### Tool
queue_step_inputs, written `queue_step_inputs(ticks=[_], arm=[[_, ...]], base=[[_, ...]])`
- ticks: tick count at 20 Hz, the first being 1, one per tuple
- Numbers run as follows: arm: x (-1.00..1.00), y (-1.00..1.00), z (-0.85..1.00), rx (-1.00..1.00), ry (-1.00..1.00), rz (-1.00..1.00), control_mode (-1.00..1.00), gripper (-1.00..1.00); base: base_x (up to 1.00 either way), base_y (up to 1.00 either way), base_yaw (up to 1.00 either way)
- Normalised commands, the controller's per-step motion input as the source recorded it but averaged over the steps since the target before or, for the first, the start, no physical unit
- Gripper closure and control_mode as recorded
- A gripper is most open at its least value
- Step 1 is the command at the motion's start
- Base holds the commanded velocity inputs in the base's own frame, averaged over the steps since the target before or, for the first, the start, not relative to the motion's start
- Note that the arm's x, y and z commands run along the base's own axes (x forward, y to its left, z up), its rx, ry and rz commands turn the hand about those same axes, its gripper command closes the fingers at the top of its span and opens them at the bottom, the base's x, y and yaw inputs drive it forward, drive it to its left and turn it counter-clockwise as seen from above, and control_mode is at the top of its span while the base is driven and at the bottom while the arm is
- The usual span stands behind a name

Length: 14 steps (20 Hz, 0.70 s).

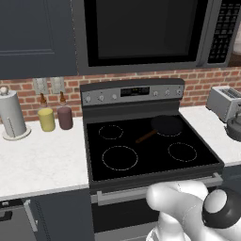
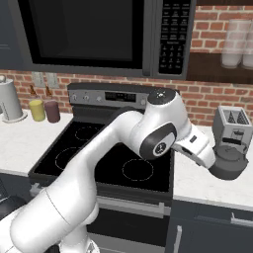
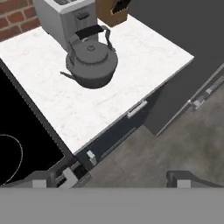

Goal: Pick the kettle from the counter and place it on a stove burner. Then turn the burner on.

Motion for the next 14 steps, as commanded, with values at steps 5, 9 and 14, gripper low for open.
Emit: queue_step_inputs(ticks=[5,9,14], arm=[[0.45,-0.99,-0.18,0.03,0.00,-0.11,-1.00,-1.00],[0.82,-0.70,-0.20,0.06,0.00,0.00,-1.00,-1.00],[0.76,-0.60,-0.03,0.21,0.00,-0.01,-1.00,-1.00]], base=[[0.00,0.00,0.00],[0.00,0.00,0.00],[0.00,0.00,0.00]])
